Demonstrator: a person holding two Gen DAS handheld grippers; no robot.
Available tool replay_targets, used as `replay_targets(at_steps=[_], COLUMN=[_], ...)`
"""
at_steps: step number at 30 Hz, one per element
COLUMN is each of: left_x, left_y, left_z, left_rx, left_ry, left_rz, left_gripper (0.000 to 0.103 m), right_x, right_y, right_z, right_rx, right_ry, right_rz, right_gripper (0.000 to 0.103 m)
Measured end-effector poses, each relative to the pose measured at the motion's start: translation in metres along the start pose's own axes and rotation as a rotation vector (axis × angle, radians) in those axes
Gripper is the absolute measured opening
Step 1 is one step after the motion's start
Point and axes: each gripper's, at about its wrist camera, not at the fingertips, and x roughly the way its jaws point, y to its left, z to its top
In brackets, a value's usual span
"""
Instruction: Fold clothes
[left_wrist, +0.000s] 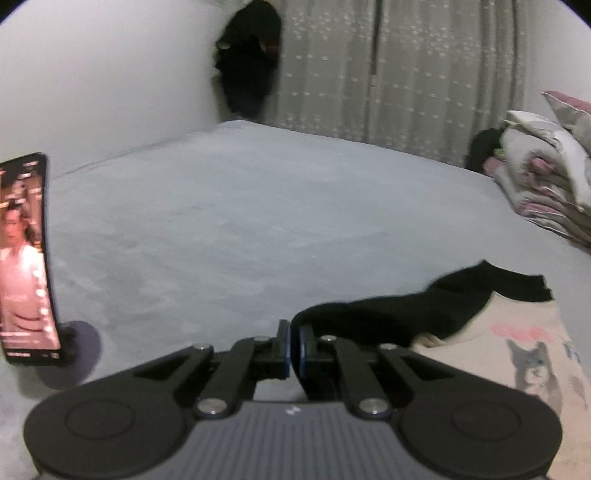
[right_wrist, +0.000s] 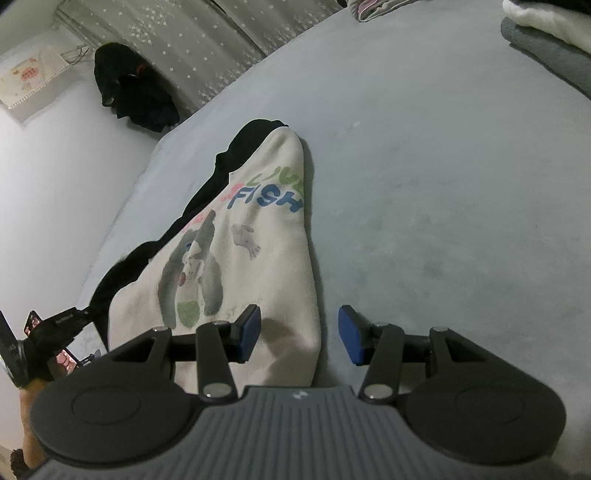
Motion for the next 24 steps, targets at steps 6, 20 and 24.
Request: replay_targets(at_steps=[6, 20, 24], left_x=[-0.008, -0.011, -0.018], left_y=[0.006, 0.012, 0.013], left_z=[0.006, 0.01, 0.007], left_rx=[0.067, 0.045, -0.007], left_ry=[-0.107, -0.046, -0.039], left_rz=[0.146, 0.104, 0.023], left_gripper=[0.004, 0.019, 0.029], right_x=[0.001, -0.001, 0.001], right_y=[-0.001, -0.003, -0.005], right_z=[0.003, 0.004, 0.009], right_rx=[0.012, 0.027, 0.065], right_ry=[-0.01, -0.026, -0.049], right_rz=[0.003, 0.018, 0.032], right_gripper=[0.051, 0.051, 0.051])
